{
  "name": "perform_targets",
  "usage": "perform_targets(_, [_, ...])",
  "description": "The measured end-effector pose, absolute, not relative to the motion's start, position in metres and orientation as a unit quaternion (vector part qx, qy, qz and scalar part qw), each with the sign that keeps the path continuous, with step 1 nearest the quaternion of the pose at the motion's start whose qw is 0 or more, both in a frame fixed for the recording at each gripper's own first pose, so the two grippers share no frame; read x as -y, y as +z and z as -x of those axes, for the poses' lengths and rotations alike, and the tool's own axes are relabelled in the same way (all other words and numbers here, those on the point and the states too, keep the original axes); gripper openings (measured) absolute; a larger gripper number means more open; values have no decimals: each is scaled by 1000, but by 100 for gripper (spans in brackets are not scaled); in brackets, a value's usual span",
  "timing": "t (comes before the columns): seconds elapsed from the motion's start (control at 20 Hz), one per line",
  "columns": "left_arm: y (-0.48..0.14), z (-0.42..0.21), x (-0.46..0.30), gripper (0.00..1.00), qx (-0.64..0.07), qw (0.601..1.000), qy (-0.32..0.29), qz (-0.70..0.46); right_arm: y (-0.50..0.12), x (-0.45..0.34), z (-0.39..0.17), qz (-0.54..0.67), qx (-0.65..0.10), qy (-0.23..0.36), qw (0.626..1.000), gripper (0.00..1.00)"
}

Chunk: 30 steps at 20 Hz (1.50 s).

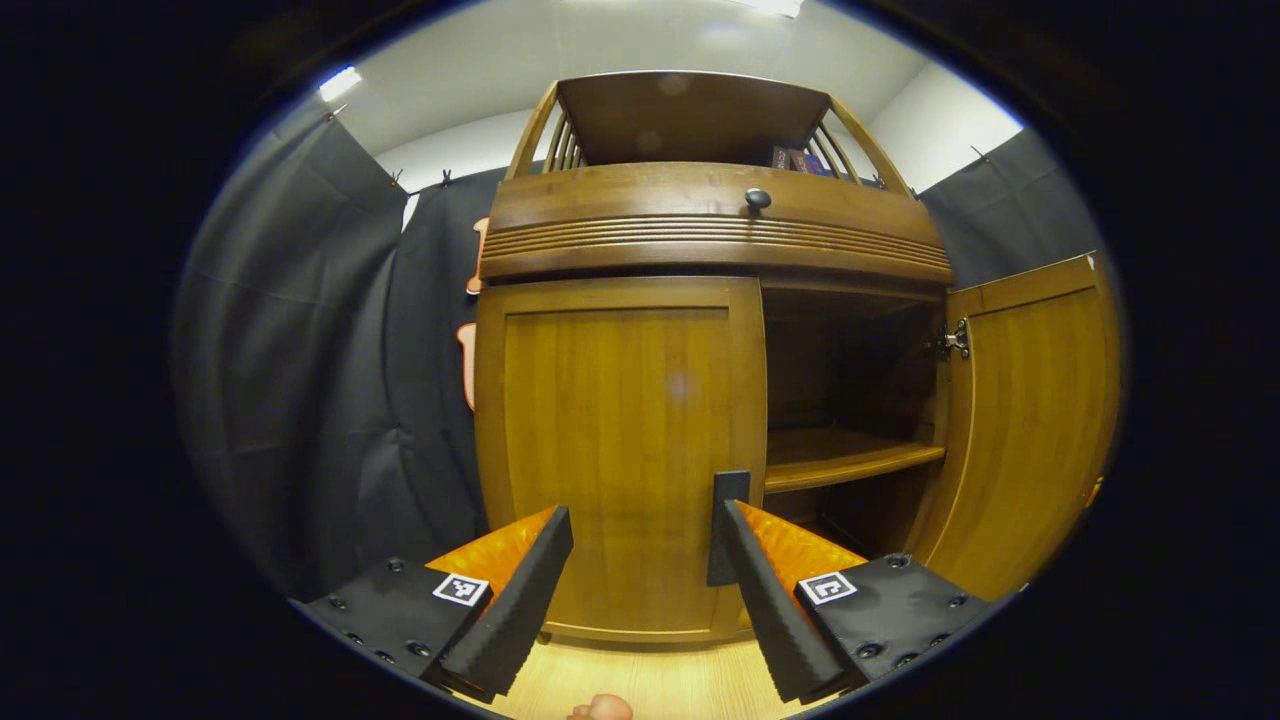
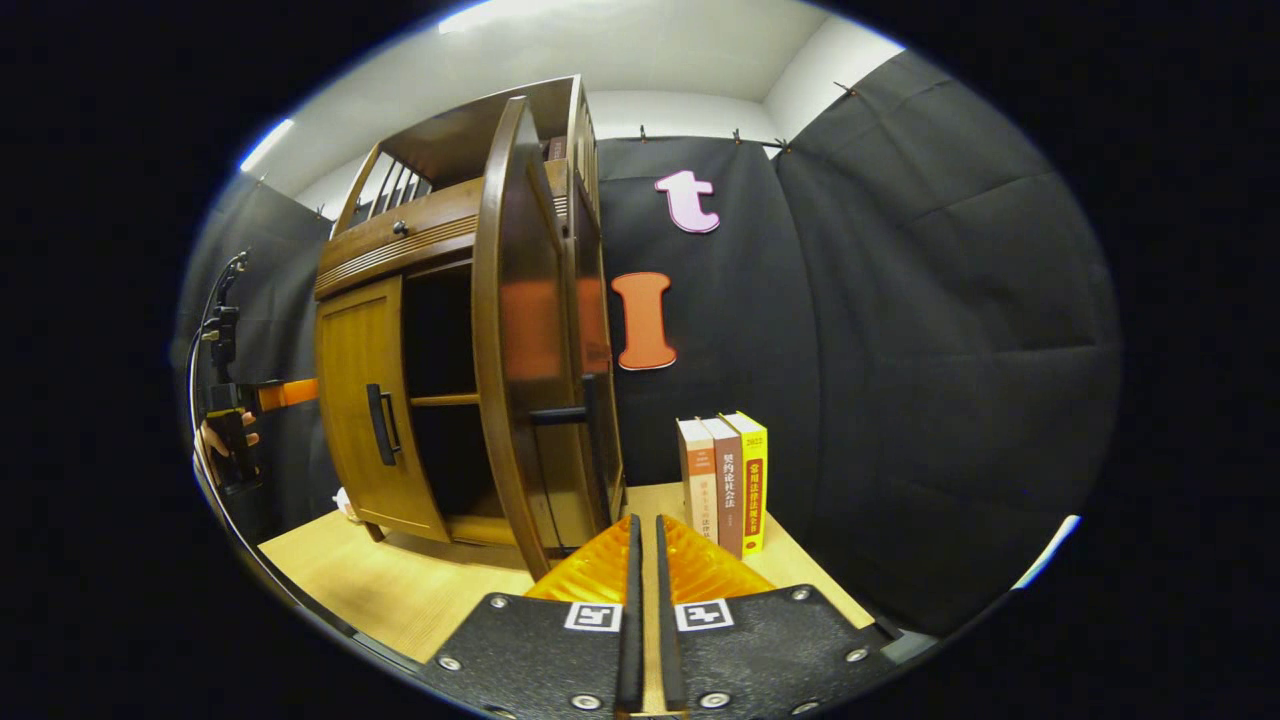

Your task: Open the right door of the double-door shoe cabinet with the right hand, and open the left door with the left hand.

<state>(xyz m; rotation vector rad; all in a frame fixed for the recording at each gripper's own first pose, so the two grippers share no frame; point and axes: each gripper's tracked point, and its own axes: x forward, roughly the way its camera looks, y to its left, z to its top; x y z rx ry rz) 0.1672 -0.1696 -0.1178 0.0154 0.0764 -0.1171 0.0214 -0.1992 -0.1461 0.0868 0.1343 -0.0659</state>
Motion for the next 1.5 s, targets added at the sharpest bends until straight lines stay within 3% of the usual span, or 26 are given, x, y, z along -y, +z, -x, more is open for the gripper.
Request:
perform_targets(0.2, [-135, -189, 198, 99, -44, 996, -75, -2, -143, 222, -19, -24, -56, -65, 996, 38])
perform_targets(0.35, [-153, -204, 214, 99, -58, 995, -83, 1, -141, 234, -19, -17, -50, -87, 995, 84])
perform_targets(0.45, [-160, -214, 221, 99, -61, 994, -85, -3, -139, 238, -17, -21, -47, -94, 994, 86])
perform_targets(0.5, [-165, -220, 223, 99, -65, 994, -84, -7, -138, 241, -18, -23, -44, -99, 994, 96])
perform_targets(0.6, [-174, -230, 224, 99, -71, 994, -82, -4, -136, 251, -17, -21, -37, -118, 992, 86])
perform_targets(0.7, [-184, -237, 226, 99, -80, 993, -83, 4, -132, 256, -14, -22, -31, -128, 991, 86])
perform_targets(0.75, [-189, -240, 227, 97, -83, 993, -82, 6, -130, 255, -14, -26, -27, -129, 991, 93])
perform_targets(0.95, [-202, -253, 231, 86, -91, 992, -88, 16, -130, 263, -12, -27, -23, -139, 990, 92])
perform_targets(1.0, [-206, -254, 233, 79, -95, 991, -90, 15, -130, 263, -12, -30, -24, -140, 989, 92])
perform_targets(1.15, [-211, -259, 234, 74, -97, 991, -91, 14, -131, 261, -10, -33, -25, -140, 989, 93])
perform_targets(1.35, [-205, -260, 241, 39, -97, 990, -101, 17, -127, 258, -6, -32, -25, -140, 989, 92])
perform_targets(1.5, [-207, -249, 238, 32, -108, 990, -86, -4, -123, 256, 0, -30, -24, -143, 989, 99])
